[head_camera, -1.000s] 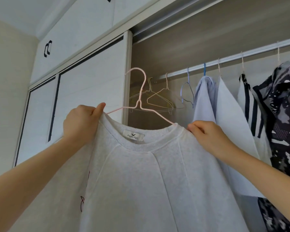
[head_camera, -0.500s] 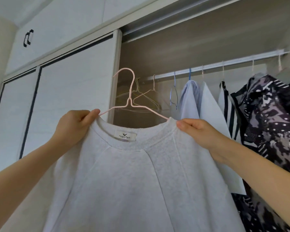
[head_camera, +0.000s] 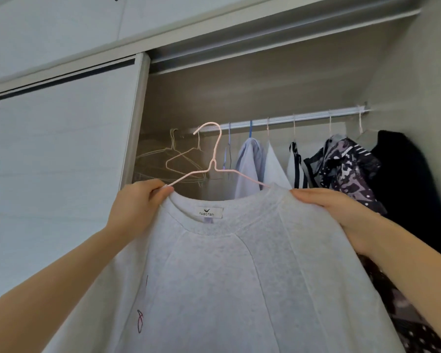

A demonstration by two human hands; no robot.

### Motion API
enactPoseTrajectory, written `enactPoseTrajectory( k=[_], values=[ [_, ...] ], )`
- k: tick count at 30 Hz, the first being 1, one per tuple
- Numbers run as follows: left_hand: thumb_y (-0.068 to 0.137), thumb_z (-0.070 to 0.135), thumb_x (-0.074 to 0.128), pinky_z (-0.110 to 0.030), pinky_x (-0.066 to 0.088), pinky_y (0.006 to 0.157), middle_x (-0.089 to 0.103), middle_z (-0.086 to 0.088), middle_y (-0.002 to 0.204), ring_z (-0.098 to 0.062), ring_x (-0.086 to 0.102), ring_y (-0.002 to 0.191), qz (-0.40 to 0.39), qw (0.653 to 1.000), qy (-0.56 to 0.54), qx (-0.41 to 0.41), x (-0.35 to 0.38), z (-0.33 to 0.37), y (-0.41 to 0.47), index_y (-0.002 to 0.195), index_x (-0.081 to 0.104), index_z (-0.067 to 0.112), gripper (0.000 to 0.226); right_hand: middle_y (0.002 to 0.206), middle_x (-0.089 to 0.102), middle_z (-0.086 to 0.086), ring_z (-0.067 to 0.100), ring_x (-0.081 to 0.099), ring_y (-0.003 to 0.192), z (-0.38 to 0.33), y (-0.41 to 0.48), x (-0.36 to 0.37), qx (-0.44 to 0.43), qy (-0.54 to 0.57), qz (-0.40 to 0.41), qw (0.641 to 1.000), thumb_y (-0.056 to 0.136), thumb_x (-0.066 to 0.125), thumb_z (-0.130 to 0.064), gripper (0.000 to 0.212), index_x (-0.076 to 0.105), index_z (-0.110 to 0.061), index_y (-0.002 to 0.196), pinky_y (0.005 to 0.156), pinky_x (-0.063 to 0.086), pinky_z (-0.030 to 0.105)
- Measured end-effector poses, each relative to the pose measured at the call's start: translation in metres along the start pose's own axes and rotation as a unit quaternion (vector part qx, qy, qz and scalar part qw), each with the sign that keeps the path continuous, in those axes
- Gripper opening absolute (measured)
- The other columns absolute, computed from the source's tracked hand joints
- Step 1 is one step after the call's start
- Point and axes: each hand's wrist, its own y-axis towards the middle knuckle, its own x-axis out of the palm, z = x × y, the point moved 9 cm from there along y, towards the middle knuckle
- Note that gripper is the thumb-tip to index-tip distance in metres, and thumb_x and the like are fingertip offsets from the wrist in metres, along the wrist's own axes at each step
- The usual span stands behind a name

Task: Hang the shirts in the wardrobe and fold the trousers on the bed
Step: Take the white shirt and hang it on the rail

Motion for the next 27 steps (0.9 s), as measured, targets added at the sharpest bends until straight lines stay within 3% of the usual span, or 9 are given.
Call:
enactPoseTrajectory(
  k=[2, 3, 5, 8, 13, 16, 18, 23, 27],
  values=[
    [0.098, 0.037, 0.052, -0.016, 0.036, 0.061, 0.061, 0.017, 0.070, -0.006, 0.056, 0.069, -0.002, 1.000, -0.023, -0.002, 0.017, 0.005, 0.005, 0.089, 0.066, 0.031, 0.017, 0.111, 0.072, 0.008, 0.020, 0.070, 0.100, 0.001, -0.003, -0.010, 0.010, 0.021, -0.006, 1.000, 0.028, 0.097, -0.041, 0.077, 0.078, -0.013, 0.097, 0.073, 0.058, 0.029],
    [0.099, 0.036, 0.052, -0.016, 0.036, 0.062, 0.061, 0.016, 0.071, -0.005, 0.057, 0.070, 0.001, 0.999, -0.033, -0.005, 0.024, 0.006, 0.009, 0.091, 0.068, 0.029, 0.018, 0.112, 0.072, 0.007, 0.020, 0.069, 0.101, -0.001, -0.006, -0.011, 0.011, 0.027, -0.006, 1.000, 0.025, 0.097, -0.041, 0.080, 0.078, -0.014, 0.098, 0.072, 0.058, 0.028],
    [0.099, 0.036, 0.052, -0.020, 0.040, 0.063, 0.064, 0.011, 0.072, -0.009, 0.060, 0.072, -0.005, 0.999, -0.047, -0.008, 0.041, 0.011, 0.020, 0.093, 0.071, 0.026, 0.022, 0.115, 0.071, 0.009, 0.021, 0.069, 0.103, -0.007, -0.015, -0.012, 0.008, 0.029, 0.001, 1.000, 0.035, 0.095, -0.041, 0.073, 0.078, -0.014, 0.100, 0.072, 0.059, 0.029],
    [0.099, 0.042, 0.049, -0.030, 0.049, 0.067, 0.068, 0.007, 0.077, -0.015, 0.062, 0.074, -0.054, 0.998, -0.021, -0.029, 0.068, 0.010, 0.040, 0.094, 0.072, 0.028, 0.028, 0.111, 0.071, 0.011, 0.024, 0.070, 0.097, -0.016, -0.031, 0.000, -0.005, 0.023, -0.005, 1.000, 0.071, 0.069, -0.029, 0.032, 0.078, -0.011, 0.095, 0.079, 0.058, 0.034],
    [0.100, 0.045, 0.046, -0.040, 0.055, 0.079, 0.068, -0.003, 0.100, -0.022, 0.062, 0.086, -0.086, 0.995, 0.008, -0.040, 0.093, 0.025, 0.070, 0.102, 0.073, 0.022, 0.035, 0.096, 0.072, 0.014, 0.022, 0.069, 0.077, -0.026, -0.036, 0.014, -0.032, 0.030, 0.051, 0.998, 0.091, 0.055, -0.018, 0.029, 0.068, 0.000, 0.109, 0.061, 0.056, 0.028],
    [0.100, 0.042, 0.047, -0.044, 0.053, 0.086, 0.055, -0.006, 0.114, -0.027, 0.058, 0.091, -0.052, 0.997, 0.002, -0.049, 0.096, 0.034, 0.079, 0.103, 0.072, 0.019, 0.034, 0.078, 0.072, 0.010, 0.019, 0.069, 0.062, -0.037, -0.036, 0.013, -0.051, 0.040, 0.116, 0.991, 0.093, 0.054, -0.014, 0.020, 0.067, -0.001, 0.101, 0.051, 0.054, 0.025],
    [0.101, 0.037, 0.048, -0.042, 0.053, 0.087, 0.061, -0.008, 0.110, -0.027, 0.060, 0.087, -0.060, 0.994, -0.059, -0.067, 0.104, 0.035, 0.083, 0.103, 0.072, 0.012, 0.035, 0.076, 0.072, 0.009, 0.019, 0.069, 0.061, -0.044, -0.035, 0.014, -0.064, 0.039, 0.145, 0.987, 0.093, 0.055, -0.013, 0.017, 0.067, -0.002, 0.100, 0.052, 0.055, 0.026],
    [0.102, 0.039, 0.045, -0.036, 0.042, 0.090, 0.065, -0.006, 0.113, -0.028, 0.057, 0.107, -0.165, 0.963, -0.196, -0.081, 0.120, 0.055, 0.073, 0.121, 0.067, 0.016, 0.037, 0.081, 0.071, 0.010, 0.021, 0.067, 0.064, -0.055, -0.030, 0.021, -0.074, 0.030, 0.187, 0.979, 0.094, 0.056, -0.013, 0.019, 0.065, 0.000, 0.103, 0.057, 0.054, 0.028],
    [0.102, 0.039, 0.043, -0.031, 0.041, 0.080, 0.057, -0.003, 0.106, -0.020, 0.053, 0.097, -0.227, 0.930, -0.280, -0.076, 0.127, 0.073, 0.058, 0.097, 0.065, 0.025, 0.026, 0.079, 0.066, 0.009, 0.015, 0.065, 0.052, -0.066, -0.022, 0.032, -0.089, 0.003, 0.208, 0.974, 0.094, 0.055, -0.012, 0.016, 0.061, -0.002, 0.105, 0.042, 0.049, 0.022]
  ],
)
